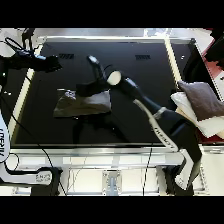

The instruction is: Fold the shirts.

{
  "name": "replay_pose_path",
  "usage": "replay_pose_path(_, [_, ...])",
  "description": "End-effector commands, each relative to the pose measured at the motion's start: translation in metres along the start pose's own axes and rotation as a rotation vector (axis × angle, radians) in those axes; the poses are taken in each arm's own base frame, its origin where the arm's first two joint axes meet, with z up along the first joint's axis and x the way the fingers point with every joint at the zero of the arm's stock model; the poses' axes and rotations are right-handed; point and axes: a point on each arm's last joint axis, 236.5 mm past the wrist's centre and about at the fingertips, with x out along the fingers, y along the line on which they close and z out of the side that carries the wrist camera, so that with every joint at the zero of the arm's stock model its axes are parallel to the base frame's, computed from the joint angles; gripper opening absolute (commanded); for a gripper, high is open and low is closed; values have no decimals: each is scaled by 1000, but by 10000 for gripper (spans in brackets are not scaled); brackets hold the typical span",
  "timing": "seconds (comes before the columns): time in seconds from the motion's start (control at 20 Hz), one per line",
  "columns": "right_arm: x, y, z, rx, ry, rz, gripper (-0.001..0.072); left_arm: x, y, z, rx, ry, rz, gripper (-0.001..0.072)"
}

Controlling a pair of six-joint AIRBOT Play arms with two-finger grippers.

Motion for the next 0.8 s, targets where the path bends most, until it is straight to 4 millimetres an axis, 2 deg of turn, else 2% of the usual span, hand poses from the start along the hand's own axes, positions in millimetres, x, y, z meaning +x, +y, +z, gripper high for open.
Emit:
replay_pose_path(0.0, [46,7,3,89,-103,37,21,-5,5,-1,10,0,9,15])
replay_pose_path(0.05, [48,10,11,100,-141,46,182,-5,5,-1,10,0,9,16])
replay_pose_path(0.1, [47,12,20,111,-174,53,466,-5,5,-1,9,0,9,15])
replay_pose_path(0.15, [42,13,31,113,-203,59,524,-5,5,-1,9,0,9,15])
replay_pose_path(0.3, [16,22,67,83,-262,84,524,-6,4,-1,9,0,9,16])
replay_pose_path(0.4, [-7,17,84,46,-272,78,524,-6,4,-1,9,1,8,16])
replay_pose_path(0.5, [-33,-17,88,-16,-221,-16,523,-6,4,-1,9,4,8,16])
replay_pose_path(0.6, [-63,-83,78,-29,-109,-181,522,-5,4,-1,9,3,8,16])
replay_pose_path(0.65, [-81,-124,66,36,-45,-270,523,-5,4,-1,9,3,8,16])
replay_pose_path(0.75, [-109,-187,37,194,51,-374,523,-5,5,-1,10,3,9,16])
